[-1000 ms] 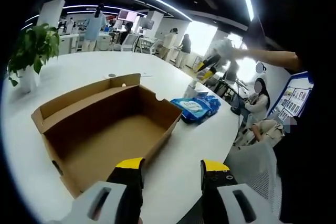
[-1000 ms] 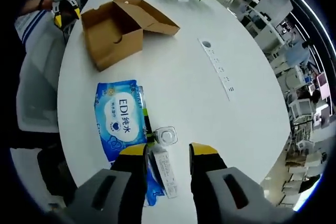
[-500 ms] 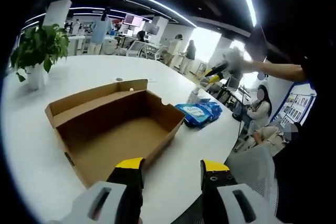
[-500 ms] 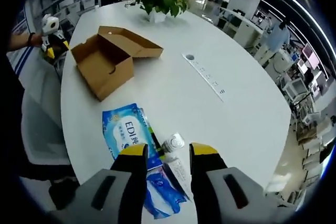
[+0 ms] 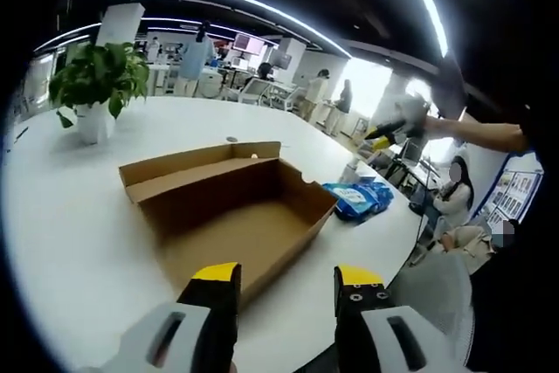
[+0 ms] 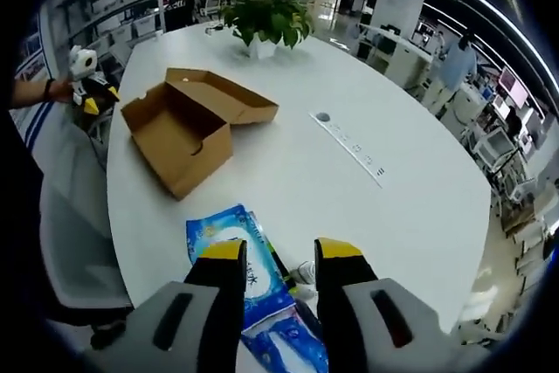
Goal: Operate the shoe box by opening the lid, removing the specified soft item, and placing it in the target area until the item is outside and the box remains undamaged.
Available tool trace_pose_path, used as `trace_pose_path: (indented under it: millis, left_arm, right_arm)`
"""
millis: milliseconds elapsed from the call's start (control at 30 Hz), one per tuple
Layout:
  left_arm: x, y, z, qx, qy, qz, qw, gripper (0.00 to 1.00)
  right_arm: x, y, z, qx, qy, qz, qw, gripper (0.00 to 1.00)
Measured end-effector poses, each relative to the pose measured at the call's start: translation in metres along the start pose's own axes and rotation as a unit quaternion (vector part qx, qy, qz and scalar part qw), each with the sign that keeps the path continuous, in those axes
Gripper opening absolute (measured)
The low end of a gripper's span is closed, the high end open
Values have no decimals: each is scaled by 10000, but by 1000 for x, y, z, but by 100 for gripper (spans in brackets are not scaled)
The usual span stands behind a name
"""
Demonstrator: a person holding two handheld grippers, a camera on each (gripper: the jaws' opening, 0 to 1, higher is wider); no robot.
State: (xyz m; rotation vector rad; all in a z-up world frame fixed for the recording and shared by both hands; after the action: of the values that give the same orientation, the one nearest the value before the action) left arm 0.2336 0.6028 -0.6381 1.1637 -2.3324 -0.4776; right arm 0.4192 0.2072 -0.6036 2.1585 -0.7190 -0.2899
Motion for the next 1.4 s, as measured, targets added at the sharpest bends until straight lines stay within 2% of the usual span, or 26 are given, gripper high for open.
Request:
trace_pose_path:
  millis: [133,267,467,600,800,1100,1400]
  left_arm:
    - [-23,4,-2,139,260,-506,9983,43]
    - [-46,7,2,199,626,-1004,9928,43]
    - [-70,4,13,106,1001,-1426,9846,43]
    - [-75,-1,14,159,1220,-1484,9812,42]
    - [-80,-15,22,-9,1376,-1600,9775,42]
    - [-82,-33,26,-220,1402,-1652,9760,41]
    - [-86,-38,35,-395,1459,-1734,9732,40]
  right_arm:
    - [-13,-7,-12,268,-189,-18,9995,28]
    - [-28,-14,-22,487,-371,-106,9981,29]
    - [-52,-23,-34,804,-681,-240,9941,29]
    - [-67,-31,-38,916,-795,-347,9920,30]
    - [-82,-42,-45,1051,-993,-503,9882,31]
    - [-102,-54,-59,1281,-1181,-714,9821,35]
    - [-116,-62,-57,1292,-1235,-838,9803,36]
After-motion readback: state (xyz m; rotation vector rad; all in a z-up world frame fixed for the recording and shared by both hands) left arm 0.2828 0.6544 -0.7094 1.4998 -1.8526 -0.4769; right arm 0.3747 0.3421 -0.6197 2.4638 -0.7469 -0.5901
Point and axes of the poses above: the point that each gripper's makers call its tool centre point, and the gripper's own axes: y roughly backward along the fingers, x roughly to its right, z roughly out of its underside, the point moved 1 cm from there along y, roughly backward along the fingers, and after that the axes turned 4 degrees about -y, right-handed, at the moved point
